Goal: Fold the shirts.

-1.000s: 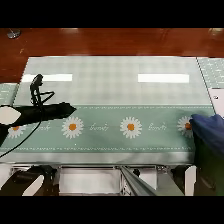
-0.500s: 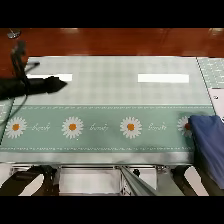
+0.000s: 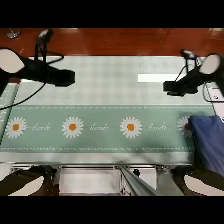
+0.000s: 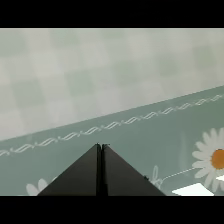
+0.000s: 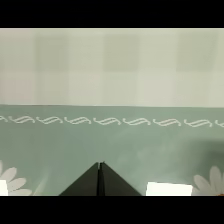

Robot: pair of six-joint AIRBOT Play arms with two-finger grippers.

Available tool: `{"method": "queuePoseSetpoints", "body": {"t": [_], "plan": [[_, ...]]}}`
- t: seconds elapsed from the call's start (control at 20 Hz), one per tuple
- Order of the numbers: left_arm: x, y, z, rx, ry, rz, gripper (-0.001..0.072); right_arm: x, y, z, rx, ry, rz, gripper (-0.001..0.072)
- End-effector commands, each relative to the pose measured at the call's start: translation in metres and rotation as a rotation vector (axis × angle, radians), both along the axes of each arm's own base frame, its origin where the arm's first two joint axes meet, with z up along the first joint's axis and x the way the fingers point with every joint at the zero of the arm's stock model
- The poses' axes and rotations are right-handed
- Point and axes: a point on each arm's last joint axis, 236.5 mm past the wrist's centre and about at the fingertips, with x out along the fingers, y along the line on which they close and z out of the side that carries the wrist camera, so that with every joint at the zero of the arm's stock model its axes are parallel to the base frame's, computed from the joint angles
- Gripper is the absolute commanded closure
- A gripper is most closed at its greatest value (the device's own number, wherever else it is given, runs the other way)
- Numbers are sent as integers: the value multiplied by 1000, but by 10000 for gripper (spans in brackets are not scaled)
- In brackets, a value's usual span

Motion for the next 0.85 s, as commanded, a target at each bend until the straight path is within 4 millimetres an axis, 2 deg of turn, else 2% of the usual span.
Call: {"method": "queuePoseSetpoints", "body": {"t": [0.0, 0.2, 0.8], "plan": [[-10, 37, -40, 106, 110, 73, 687, -1, -7, -38, -154, 71, 31, 689], [-8, 49, -41, 105, 118, 103, 687, -2, -7, -37, -157, 71, 31, 689], [-7, 49, -40, 104, 112, 104, 686, -2, -7, -38, -157, 72, 31, 689]]}}
